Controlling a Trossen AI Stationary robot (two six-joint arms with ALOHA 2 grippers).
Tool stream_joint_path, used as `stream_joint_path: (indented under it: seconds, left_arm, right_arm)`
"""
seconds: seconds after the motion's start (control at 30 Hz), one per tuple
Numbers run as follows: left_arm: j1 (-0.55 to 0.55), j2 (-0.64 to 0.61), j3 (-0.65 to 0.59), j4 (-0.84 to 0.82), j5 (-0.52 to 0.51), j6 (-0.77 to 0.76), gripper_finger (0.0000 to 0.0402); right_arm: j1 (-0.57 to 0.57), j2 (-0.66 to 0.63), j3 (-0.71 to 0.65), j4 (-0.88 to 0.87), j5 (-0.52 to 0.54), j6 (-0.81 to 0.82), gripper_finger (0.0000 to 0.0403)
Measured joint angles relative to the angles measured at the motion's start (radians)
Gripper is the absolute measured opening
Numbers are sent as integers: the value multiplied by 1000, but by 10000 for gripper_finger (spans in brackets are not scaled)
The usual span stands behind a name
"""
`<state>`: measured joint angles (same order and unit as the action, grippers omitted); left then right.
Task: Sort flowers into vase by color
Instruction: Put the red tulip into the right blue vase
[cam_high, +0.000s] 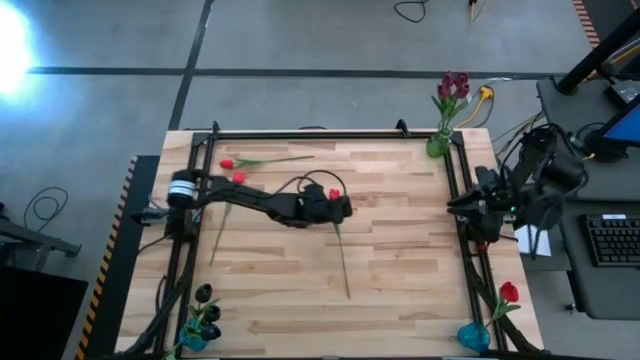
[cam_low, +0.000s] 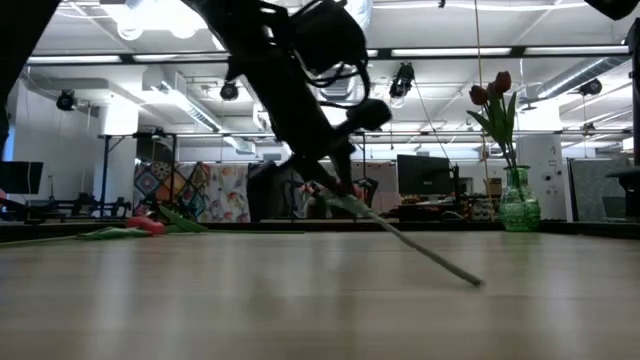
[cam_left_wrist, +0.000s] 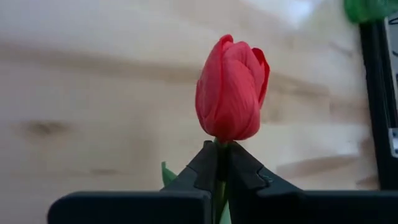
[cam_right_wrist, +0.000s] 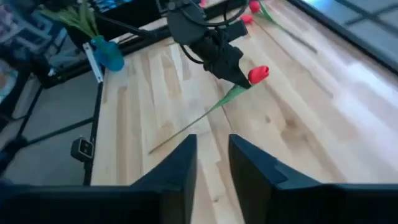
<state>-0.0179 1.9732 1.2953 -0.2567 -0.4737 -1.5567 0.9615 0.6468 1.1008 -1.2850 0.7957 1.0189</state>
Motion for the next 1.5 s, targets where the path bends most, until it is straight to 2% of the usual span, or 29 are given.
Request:
stream_joint_path:
  seconds: [0.17, 0.4, 0.63, 0.77, 0.97, 1.1, 1.23, 1.33, 1.5]
  left_arm:
    - [22, 72, 60, -4, 108, -33, 28]
    - [25, 51, 96, -66, 196, 33, 121]
    - [22, -117, 130, -323, 230, 184, 231]
    - [21, -246, 130, -423, 234, 311, 267]
    - [22, -396, 115, -421, 233, 511, 274]
    - [18, -470, 110, -426, 223, 618, 272]
    - [-20, -540, 77, -500, 204, 641, 272]
    - [-66, -599, 26, -538, 146, 659, 272]
    - [-101, -690, -128, -450, 99, 653, 272]
  right_arm:
    - [0, 34, -52, 29, 14, 142, 140]
    - [-21, 51, -50, 39, 67, 358, 197]
    - [-112, 123, -72, 135, 15, 379, 212]
    - [-197, 208, -104, 296, -50, 333, 212]
    - [-365, 408, -133, 540, -250, 288, 212]
    - [-481, 561, -121, 616, -283, 288, 212]
    - [-603, 713, -91, 633, -335, 310, 212]
    - [-680, 799, -42, 643, -366, 308, 212]
    - [-770, 942, 34, 646, -458, 293, 212]
